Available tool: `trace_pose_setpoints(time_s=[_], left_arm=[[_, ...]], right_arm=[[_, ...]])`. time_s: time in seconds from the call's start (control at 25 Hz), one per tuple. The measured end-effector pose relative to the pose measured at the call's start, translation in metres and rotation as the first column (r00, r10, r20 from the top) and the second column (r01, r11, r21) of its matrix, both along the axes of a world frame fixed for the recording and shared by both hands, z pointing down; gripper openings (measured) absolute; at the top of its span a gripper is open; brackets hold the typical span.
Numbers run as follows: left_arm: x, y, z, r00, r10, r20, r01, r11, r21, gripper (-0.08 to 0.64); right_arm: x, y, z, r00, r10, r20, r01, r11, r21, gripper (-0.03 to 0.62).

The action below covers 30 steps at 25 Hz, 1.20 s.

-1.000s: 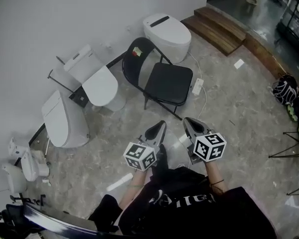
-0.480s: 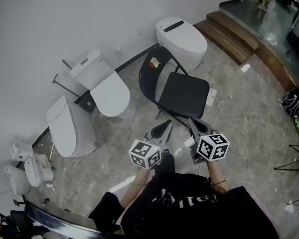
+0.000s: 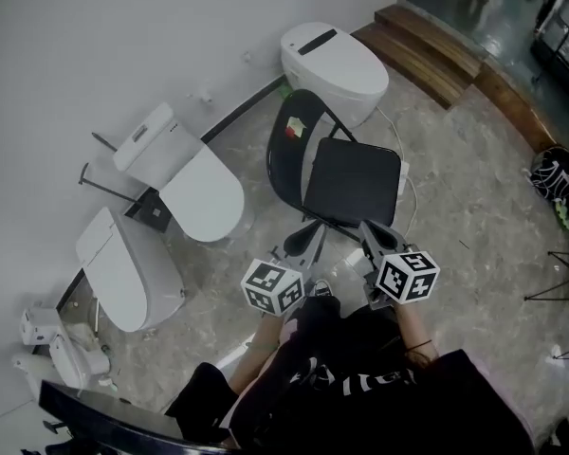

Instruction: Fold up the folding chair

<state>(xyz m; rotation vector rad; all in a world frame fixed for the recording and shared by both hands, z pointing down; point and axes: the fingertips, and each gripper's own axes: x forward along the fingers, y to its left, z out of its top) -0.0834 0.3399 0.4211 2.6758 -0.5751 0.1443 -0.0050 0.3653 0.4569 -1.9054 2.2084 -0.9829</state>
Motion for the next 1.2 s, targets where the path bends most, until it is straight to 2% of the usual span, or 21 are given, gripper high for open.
trace_pose_setpoints(time_s=[0.28, 0.48, 0.8, 0.96, 1.2], left_arm=[[-0.007, -0.020, 0.028, 1.000, 0.012, -0.001, -0.012, 0.995, -0.096, 0.003], [-0.016, -0.037, 0.045, 1.000, -0.025, 0.012, 0.026, 0.989, -0.142, 0.003], [-0.026, -0.099, 0.053, 0.989, -0.140, 0.044, 0.144, 0.980, -0.136, 0.003], [-0.019, -0.141, 0.057, 0.981, -0.173, 0.092, 0.182, 0.978, -0.101, 0.008], [-0.004, -0.202, 0.074, 0.963, -0.210, 0.169, 0.226, 0.970, -0.087, 0.107]], right_arm=[[0.007, -0.006, 0.024, 0.999, 0.043, -0.021, -0.045, 0.994, -0.101, 0.014], [0.017, -0.014, 0.036, 0.998, 0.061, -0.022, -0.064, 0.989, -0.137, 0.014], [0.056, -0.042, 0.058, 0.994, 0.108, 0.009, -0.105, 0.980, -0.168, 0.014], [0.087, -0.054, 0.076, 0.992, 0.127, 0.015, -0.121, 0.974, -0.193, 0.014], [0.128, -0.063, 0.119, 0.992, 0.123, 0.032, -0.110, 0.959, -0.262, 0.014]])
